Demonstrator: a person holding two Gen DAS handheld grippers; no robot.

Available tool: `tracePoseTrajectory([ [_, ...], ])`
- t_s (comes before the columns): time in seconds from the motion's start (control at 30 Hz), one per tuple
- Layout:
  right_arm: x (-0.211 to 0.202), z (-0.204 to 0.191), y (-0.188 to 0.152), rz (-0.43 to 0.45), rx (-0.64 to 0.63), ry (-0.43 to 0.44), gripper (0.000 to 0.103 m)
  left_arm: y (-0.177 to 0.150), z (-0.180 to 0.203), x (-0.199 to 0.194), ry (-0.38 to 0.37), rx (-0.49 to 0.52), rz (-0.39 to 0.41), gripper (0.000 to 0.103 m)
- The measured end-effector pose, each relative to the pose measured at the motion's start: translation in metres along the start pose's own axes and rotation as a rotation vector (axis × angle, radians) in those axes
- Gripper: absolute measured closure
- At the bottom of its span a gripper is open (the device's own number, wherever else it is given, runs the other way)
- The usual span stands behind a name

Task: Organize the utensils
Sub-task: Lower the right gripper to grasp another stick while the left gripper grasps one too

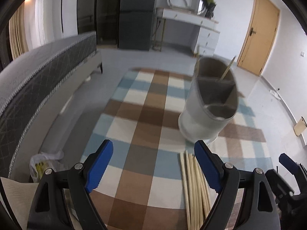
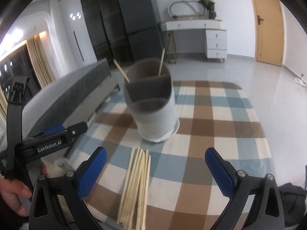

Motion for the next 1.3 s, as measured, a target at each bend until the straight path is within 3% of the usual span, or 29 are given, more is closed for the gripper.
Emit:
tracePoseTrajectory([
  [0.23,0.052,-0.002,-0.018,-0.162,-0.054,-0.030,0.003,0.010,-0.017,0.018,0.085,-0.046,-0.014,0.020],
  [0.43,0.091,-0.002,-0.036,-0.295,-0.118,-0.055,0.023,0.014,-0.029,0.031,0.113,-0.098,-0.058,0.020],
  [0.57,0.110,-0.004,-0.049,-0.371,-0.147,-0.053,0.043,0.013,-0.039,0.038,0.147,-0.124,-0.090,0.020],
  [0.63,0.117,-0.005,-0.056,-0.405,-0.154,-0.043,0.044,0.013,-0.043,0.038,0.153,-0.143,-0.100,0.020],
  [0.77,0.122,-0.009,-0.062,-0.433,-0.157,-0.024,0.058,0.014,-0.048,0.039,0.153,-0.185,-0.120,0.020],
  [1.17,0.129,-0.018,-0.064,-0.512,-0.191,-0.057,0.062,0.017,-0.050,0.041,0.142,-0.193,-0.115,0.020],
  [1.23,0.131,-0.020,-0.061,-0.505,-0.197,-0.049,0.067,0.016,-0.051,0.042,0.150,-0.189,-0.120,0.020],
  [1.3,0.135,-0.025,-0.057,-0.497,-0.204,-0.036,0.080,0.015,-0.052,0.044,0.155,-0.182,-0.122,0.020],
])
Point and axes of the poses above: each gripper's, at about its wrist camera, not at the fingertips, and x roughly the way its jaws point, z to its right, y to its top, the point moved 9 cm from there along x, roughly the way its jaws point, and after that the axes turned 6 degrees about -x, right-handed, at the moved point
